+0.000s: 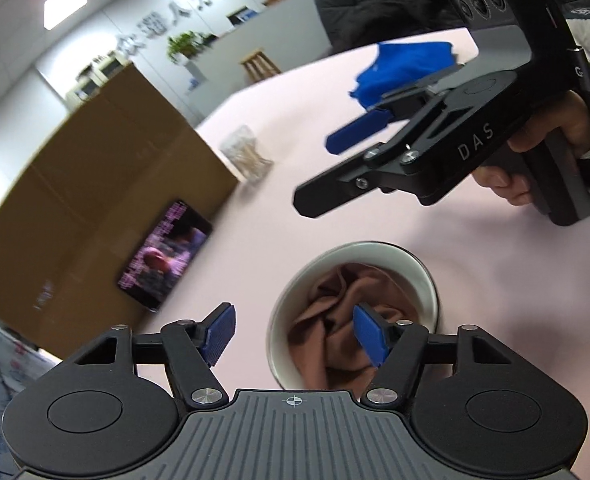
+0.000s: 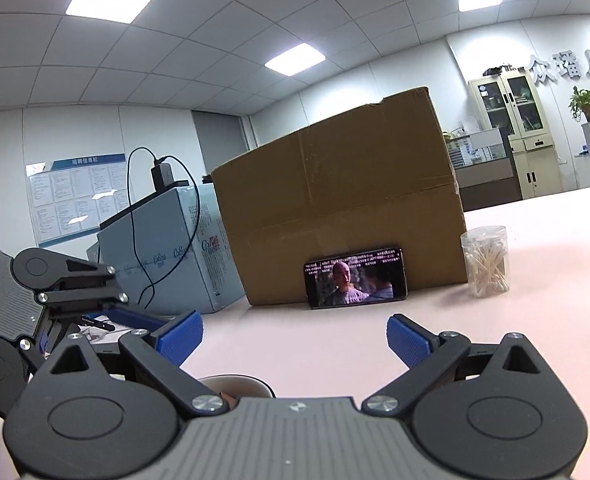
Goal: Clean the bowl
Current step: 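Lower the left gripper into the bowl and close it on the brown cloth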
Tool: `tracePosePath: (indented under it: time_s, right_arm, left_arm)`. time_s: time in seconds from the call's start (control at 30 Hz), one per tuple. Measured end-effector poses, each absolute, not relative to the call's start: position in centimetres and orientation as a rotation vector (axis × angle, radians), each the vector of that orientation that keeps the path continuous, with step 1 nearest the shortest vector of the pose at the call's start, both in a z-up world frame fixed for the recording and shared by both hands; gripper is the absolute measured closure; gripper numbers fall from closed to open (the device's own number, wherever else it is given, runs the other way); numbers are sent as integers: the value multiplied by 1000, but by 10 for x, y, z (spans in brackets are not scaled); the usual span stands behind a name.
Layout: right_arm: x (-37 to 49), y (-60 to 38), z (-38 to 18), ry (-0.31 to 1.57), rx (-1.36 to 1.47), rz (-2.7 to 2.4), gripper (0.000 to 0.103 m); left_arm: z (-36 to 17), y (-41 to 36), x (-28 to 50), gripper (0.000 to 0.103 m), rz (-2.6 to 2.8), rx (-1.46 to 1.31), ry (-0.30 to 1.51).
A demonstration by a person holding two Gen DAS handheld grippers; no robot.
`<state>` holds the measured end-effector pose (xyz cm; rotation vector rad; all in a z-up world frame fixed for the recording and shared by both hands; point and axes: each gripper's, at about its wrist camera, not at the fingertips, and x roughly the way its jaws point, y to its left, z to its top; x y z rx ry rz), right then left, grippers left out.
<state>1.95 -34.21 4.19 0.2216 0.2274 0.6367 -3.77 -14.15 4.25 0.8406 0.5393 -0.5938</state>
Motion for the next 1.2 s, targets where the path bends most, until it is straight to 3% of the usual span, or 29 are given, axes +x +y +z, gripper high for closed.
tracePosePath:
  time_s: [0.23,0.4,1.07,1.13,1.2]
  right_arm:
    - [22,-343,40,239,232,628,3]
    - [22,-343,39,246,236,629,3]
    - [23,-335,38,268,236,615,3]
    - [23,-334,38,269,236,615,3]
    - [23,-334,38,269,237,614,3]
  left_arm:
    - [37,-146,-28,39,-651,841,599]
    - [33,-148,-21,49,-695,827,651]
    - [16,-144,44,50,-816,604,980]
    - [16,-144,43,53,-823,600,985]
    - [16,-144,41,66,-837,593,991]
